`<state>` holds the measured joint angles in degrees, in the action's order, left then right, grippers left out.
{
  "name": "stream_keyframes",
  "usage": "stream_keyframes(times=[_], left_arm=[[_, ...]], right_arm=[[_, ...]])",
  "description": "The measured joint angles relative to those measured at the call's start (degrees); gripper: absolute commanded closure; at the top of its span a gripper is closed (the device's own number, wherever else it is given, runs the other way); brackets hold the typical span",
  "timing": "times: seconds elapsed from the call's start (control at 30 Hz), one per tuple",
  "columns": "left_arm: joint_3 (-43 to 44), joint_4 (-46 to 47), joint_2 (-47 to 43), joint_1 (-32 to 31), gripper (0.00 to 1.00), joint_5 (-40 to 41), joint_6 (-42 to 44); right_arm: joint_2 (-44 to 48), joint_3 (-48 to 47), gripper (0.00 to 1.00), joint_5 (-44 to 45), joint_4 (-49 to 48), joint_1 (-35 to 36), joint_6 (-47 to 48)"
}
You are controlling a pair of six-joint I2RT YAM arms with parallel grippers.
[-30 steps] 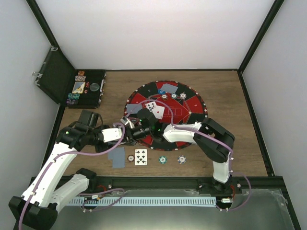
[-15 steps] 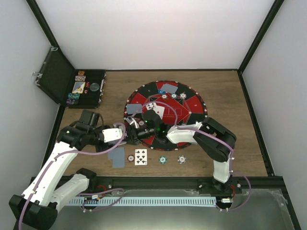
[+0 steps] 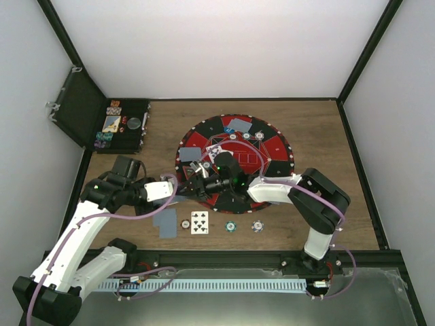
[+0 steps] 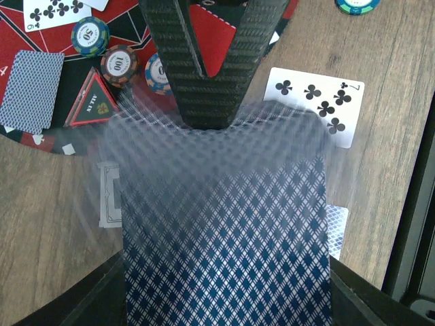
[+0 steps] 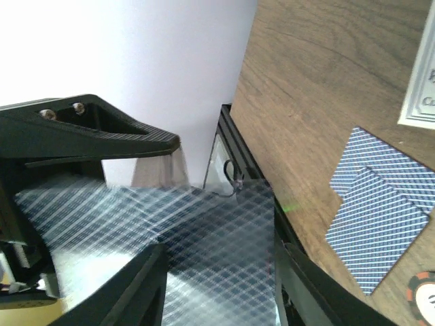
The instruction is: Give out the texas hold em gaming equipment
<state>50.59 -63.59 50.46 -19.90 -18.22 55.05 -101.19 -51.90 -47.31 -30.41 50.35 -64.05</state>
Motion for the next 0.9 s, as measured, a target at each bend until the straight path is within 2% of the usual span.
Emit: stream_keyframes(times=[0.17,0.3,0.4,0.43,0.47,0.57,0.7,0.9], left_arm=[[0.0,0.0,-0.1,0.0,0.96,0.0,0.0],[0.0,0.0,-0.2,0.0,0.96,0.0,0.0],[0.0,0.0,-0.2,0.0,0.96,0.0,0.0],[0.0,0.0,-0.2,0.0,0.96,0.0,0.0],[0.0,0.0,-0.2,0.0,0.96,0.0,0.0],[0.0,0.0,-0.2,0.0,0.96,0.0,0.0],[0.0,0.0,-0.3,0.0,0.96,0.0,0.0],[0.0,0.0,-0.3,0.0,0.96,0.0,0.0]], right_arm=[[0.5,0.0,0.79,0.7,2.9,-0.3,0.9],[2.1,0.0,0.90,1.7,6.4,-0.5,2.2],[4.1,0.0,0.89,2.0,7.7,-0.8,2.6],[4.8,0.0,0.71,2.0,7.7,-0.9,2.5],[6.2,0.0,0.64,1.9,7.0,-1.1,2.2],[7.0,1.0,0.55,1.4,5.2,-1.4,1.1],[7.1,2.5,0.55,0.9,4.2,-1.4,0.5],[7.1,2.6,0.69,0.3,3.0,-1.4,-0.2]])
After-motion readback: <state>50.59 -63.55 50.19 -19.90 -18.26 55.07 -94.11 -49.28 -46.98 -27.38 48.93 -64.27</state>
